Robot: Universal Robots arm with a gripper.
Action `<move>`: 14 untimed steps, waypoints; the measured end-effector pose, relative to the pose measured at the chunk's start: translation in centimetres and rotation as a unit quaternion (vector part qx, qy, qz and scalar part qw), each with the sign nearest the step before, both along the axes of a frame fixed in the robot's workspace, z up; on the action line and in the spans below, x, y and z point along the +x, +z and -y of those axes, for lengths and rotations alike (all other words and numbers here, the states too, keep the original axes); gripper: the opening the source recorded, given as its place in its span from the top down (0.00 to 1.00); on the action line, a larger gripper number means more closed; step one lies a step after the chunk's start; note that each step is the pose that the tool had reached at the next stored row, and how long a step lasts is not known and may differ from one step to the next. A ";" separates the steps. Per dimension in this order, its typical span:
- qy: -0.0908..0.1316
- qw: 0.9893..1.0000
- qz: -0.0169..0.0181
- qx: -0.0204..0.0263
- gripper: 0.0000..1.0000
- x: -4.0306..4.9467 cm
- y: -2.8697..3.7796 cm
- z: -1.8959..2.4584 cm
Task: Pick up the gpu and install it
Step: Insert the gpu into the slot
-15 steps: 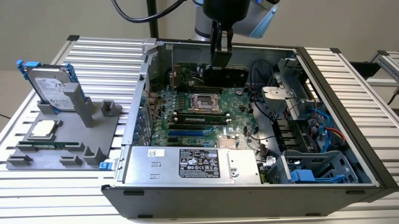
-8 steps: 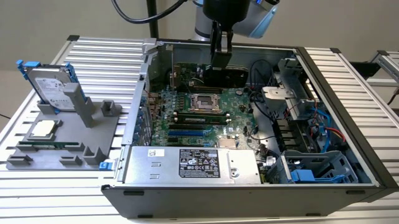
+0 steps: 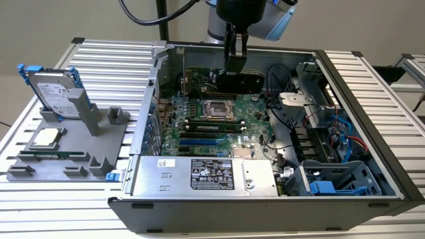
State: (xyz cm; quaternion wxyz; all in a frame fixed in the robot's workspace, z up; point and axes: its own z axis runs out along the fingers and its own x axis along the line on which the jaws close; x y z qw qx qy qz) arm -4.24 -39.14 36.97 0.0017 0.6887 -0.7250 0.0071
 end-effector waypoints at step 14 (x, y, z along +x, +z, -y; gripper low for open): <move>0.000 1.000 0.000 0.000 1.00 -0.43 -1.81 0.00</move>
